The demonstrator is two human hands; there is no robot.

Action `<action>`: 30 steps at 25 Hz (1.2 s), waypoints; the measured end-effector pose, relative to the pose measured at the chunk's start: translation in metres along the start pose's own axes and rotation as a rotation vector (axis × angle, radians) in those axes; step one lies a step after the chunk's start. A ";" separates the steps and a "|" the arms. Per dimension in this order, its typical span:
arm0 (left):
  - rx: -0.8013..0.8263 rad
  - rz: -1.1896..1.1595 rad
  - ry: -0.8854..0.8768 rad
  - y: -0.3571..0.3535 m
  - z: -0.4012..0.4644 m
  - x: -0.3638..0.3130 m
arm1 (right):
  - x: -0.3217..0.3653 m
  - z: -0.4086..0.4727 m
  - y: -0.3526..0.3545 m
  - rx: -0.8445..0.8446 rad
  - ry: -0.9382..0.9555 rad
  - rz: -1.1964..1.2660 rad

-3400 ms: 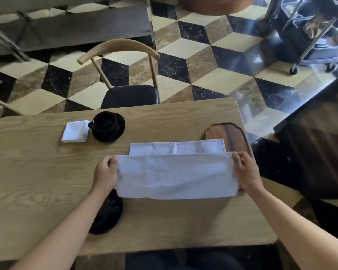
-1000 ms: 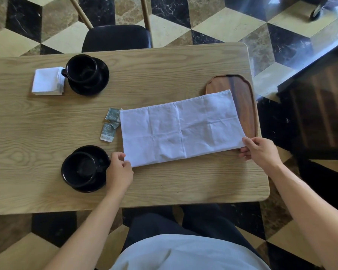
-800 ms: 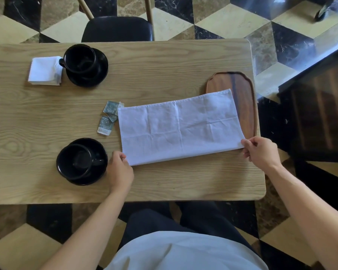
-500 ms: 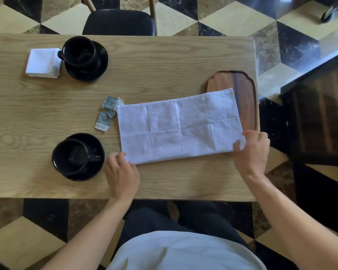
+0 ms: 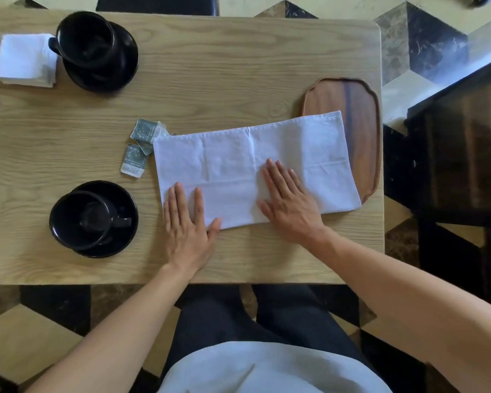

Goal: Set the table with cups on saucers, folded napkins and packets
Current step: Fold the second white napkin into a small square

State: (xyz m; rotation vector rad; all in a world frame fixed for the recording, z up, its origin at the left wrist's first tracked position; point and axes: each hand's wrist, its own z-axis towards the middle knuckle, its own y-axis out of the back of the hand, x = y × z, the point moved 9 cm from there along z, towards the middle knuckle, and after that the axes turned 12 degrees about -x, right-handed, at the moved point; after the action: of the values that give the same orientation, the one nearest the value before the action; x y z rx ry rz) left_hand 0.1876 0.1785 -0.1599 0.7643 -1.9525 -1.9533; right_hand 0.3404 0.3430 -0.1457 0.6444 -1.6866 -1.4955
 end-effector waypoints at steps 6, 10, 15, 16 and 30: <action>0.047 0.062 -0.051 0.005 -0.006 0.016 | -0.054 -0.032 0.017 -0.002 -0.187 -0.027; 0.108 0.117 -0.045 0.010 -0.005 0.010 | -0.094 -0.048 0.038 0.001 -0.377 0.000; 0.029 0.041 -0.058 0.036 0.018 -0.016 | -0.131 -0.079 0.089 -0.269 -0.854 0.158; -0.004 0.014 -0.127 0.041 0.030 -0.033 | -0.133 -0.087 0.094 -0.308 -0.946 0.206; 0.164 0.215 -1.471 0.028 0.114 -0.348 | -0.110 -0.121 0.085 -0.609 -1.426 0.781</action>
State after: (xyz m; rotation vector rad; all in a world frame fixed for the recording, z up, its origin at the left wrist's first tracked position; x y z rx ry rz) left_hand 0.4070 0.4615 -0.0788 -1.2376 -2.6167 -2.3989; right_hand 0.5118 0.3751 -0.0858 -1.5810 -1.7722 -1.7185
